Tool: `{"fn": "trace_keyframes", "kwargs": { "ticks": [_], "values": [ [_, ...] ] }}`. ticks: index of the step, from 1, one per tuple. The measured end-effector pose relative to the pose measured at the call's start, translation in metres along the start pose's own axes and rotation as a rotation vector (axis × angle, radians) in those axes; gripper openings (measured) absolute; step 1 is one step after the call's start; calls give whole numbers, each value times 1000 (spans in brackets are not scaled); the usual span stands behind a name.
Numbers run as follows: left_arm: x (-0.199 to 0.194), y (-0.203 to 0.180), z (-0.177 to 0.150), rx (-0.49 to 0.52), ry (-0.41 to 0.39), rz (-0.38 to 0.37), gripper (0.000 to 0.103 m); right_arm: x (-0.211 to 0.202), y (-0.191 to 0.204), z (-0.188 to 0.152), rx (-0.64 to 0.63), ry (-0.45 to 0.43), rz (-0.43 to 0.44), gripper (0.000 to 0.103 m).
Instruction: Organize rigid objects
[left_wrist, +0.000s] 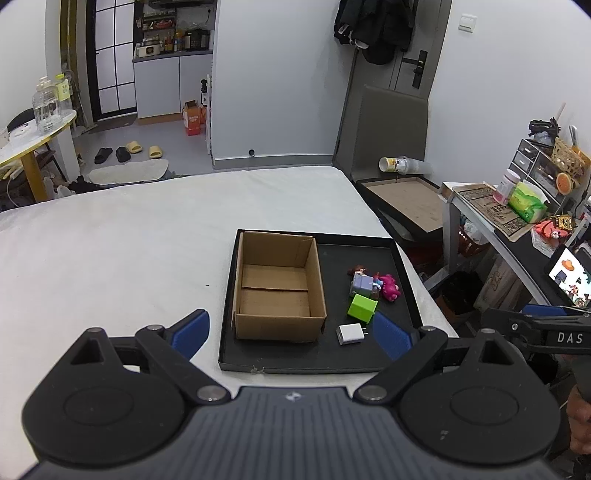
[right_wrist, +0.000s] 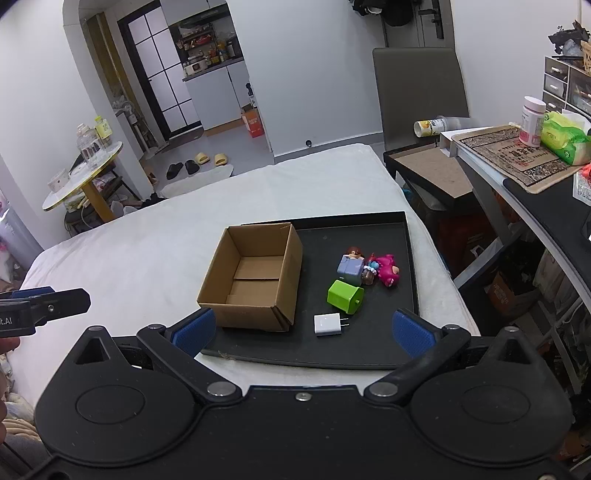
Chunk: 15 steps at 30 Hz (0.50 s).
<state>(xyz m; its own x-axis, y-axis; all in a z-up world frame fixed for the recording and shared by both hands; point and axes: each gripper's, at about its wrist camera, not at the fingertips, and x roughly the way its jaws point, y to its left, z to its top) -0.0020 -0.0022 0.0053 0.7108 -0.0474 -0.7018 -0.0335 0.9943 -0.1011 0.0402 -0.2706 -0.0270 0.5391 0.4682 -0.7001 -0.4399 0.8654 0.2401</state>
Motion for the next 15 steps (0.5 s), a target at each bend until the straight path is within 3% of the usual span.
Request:
{"fn": "trace_keyframes", "kwargs": {
  "ticks": [15],
  "values": [
    [-5, 2, -1, -5, -13, 3, 95, 3, 10, -2, -36, 4, 8, 103]
  ]
}}
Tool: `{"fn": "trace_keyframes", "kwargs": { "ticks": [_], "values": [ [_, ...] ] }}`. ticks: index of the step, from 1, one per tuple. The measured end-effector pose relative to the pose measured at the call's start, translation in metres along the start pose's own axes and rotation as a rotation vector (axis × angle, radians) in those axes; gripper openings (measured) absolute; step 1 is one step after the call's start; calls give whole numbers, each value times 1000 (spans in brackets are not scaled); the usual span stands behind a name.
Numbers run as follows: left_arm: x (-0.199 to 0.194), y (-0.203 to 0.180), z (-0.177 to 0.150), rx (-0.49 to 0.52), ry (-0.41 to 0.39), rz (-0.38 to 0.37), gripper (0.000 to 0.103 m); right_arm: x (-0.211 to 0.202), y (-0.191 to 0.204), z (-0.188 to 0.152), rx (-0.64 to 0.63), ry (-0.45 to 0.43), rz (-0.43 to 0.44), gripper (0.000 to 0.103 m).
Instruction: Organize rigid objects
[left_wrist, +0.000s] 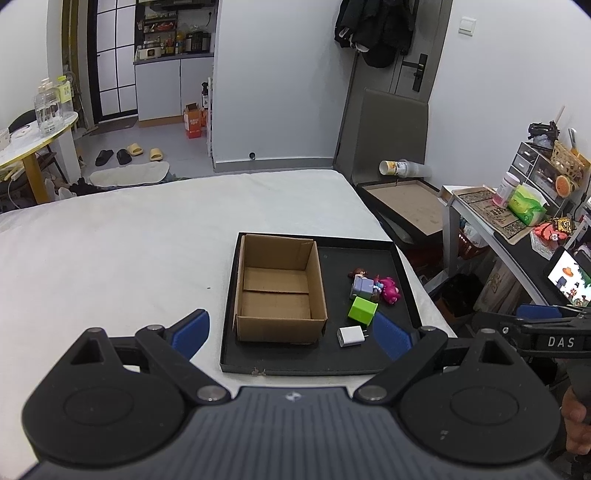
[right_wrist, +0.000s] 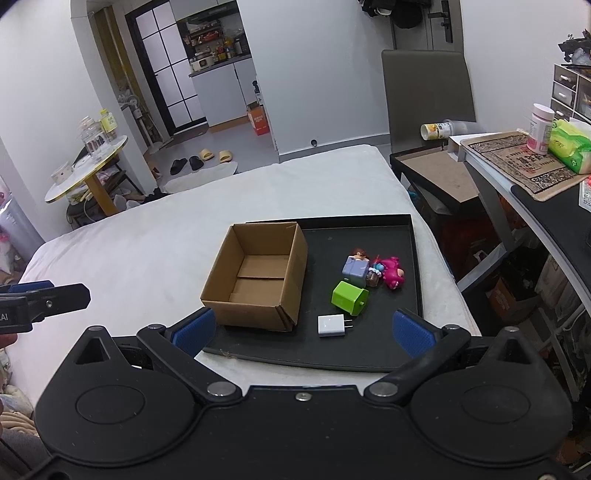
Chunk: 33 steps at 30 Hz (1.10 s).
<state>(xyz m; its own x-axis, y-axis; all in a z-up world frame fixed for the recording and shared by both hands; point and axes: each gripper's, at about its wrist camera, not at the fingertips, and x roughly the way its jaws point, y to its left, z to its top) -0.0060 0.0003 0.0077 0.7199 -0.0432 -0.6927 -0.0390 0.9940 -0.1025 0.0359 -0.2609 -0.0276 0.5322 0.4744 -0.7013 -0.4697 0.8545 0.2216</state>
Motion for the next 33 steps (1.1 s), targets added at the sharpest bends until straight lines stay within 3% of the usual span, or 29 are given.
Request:
{"fn": "trace_keyframes", "kwargs": {
  "ticks": [33],
  "values": [
    [0, 2, 0, -12, 3, -5, 95, -1, 1, 0, -14, 9, 7, 103]
  ]
}}
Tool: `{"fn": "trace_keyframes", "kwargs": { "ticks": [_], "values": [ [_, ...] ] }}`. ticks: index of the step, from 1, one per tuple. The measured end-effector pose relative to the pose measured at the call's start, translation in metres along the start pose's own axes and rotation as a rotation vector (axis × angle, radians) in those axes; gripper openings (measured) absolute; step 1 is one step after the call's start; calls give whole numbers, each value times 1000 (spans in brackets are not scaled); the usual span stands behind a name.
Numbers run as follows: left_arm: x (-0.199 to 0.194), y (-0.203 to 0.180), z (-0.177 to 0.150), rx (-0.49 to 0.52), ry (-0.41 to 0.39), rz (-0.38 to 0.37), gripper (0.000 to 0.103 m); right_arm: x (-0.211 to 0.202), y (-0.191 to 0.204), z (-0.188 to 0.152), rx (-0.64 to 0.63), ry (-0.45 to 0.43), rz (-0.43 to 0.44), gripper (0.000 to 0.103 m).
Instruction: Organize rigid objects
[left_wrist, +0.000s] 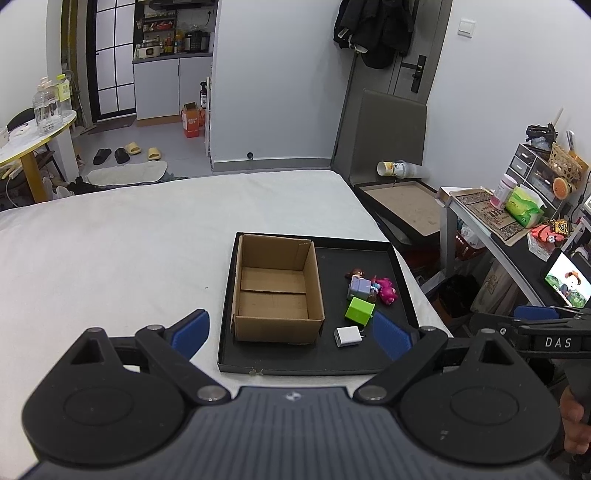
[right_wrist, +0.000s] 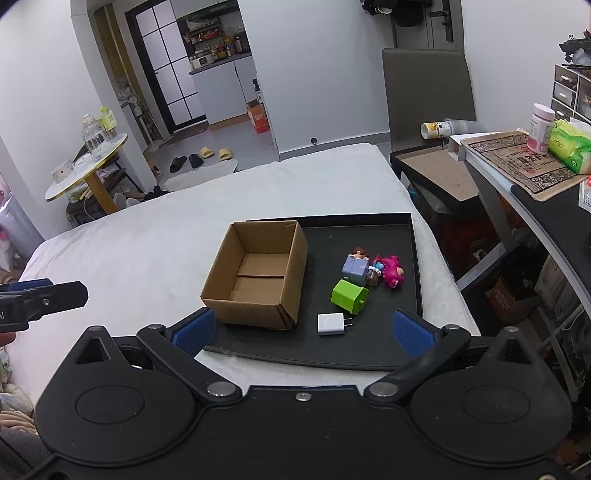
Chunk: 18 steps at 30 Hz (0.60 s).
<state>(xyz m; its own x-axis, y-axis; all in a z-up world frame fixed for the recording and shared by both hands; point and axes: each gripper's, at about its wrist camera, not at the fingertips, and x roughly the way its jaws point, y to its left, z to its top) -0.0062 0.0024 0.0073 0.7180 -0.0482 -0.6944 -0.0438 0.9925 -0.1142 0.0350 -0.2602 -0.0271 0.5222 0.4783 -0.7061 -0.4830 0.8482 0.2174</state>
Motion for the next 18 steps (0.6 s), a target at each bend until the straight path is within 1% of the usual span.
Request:
{"fn": "trace_keyframes", "kwargs": {
  "ticks": [9, 12, 18],
  "values": [
    [0, -2, 0, -1, -1, -2, 95, 1, -2, 0, 0, 2, 2, 103],
    [0, -1, 2, -19, 8, -9, 95, 1, -2, 0, -2, 5, 0, 103],
    [-2, -1, 9, -26, -17, -16, 95, 5, -8, 3, 4, 6, -3, 103]
  ]
}}
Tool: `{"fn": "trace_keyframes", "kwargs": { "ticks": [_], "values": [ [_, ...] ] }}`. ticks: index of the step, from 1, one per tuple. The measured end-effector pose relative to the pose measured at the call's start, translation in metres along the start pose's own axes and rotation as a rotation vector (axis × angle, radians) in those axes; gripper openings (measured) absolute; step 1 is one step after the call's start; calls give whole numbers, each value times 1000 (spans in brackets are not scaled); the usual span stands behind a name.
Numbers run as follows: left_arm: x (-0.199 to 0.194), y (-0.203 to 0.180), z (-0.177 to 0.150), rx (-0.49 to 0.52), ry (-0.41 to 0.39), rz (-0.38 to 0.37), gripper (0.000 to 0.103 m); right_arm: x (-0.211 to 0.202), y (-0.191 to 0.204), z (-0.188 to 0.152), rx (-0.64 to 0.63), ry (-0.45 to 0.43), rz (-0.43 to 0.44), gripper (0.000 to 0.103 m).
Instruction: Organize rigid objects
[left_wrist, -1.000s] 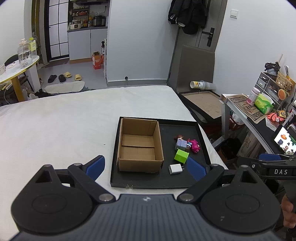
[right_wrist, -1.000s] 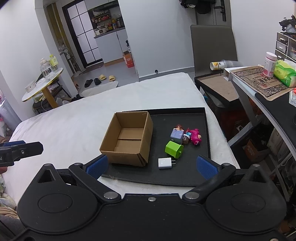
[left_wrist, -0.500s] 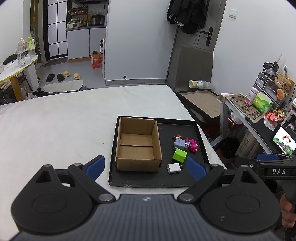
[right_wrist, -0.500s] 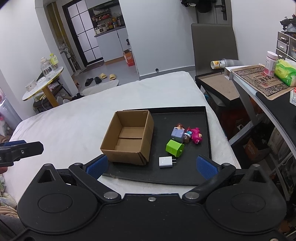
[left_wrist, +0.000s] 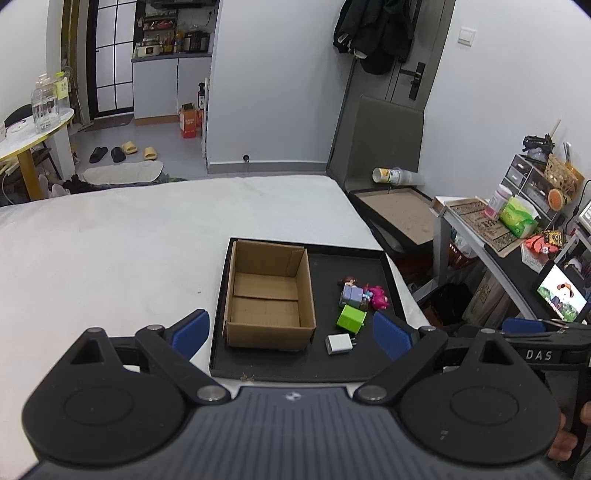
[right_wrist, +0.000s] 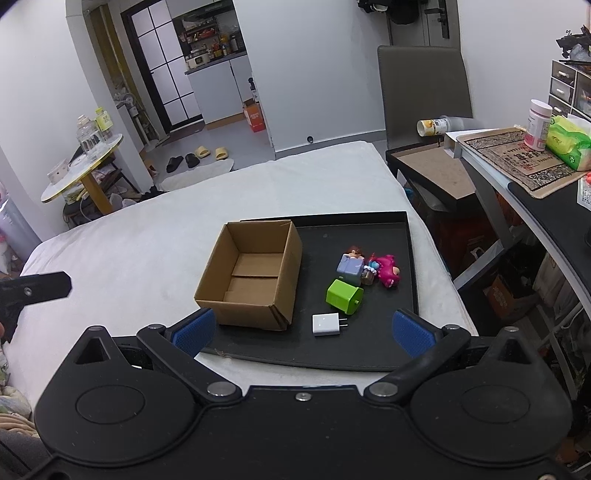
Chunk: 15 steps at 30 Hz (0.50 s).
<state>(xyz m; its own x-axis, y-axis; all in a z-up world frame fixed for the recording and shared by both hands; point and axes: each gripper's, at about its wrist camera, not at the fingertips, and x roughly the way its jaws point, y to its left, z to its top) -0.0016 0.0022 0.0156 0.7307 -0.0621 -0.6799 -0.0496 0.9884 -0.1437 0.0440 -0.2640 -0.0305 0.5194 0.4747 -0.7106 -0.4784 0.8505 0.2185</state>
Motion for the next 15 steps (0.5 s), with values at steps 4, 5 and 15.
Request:
{"fn": "trace_keyframes", "kwargs": {
  "ticks": [4, 5, 15],
  "values": [
    [12, -2, 4, -10, 46, -5, 95, 6, -3, 3, -11, 5, -2, 103],
    [15, -2, 4, -15, 59, -5, 95, 7, -4, 4, -13, 4, -1, 103],
    [44, -7, 6, 4, 103, 36, 95, 27, -19, 5, -5, 4, 20, 103]
  ]
}}
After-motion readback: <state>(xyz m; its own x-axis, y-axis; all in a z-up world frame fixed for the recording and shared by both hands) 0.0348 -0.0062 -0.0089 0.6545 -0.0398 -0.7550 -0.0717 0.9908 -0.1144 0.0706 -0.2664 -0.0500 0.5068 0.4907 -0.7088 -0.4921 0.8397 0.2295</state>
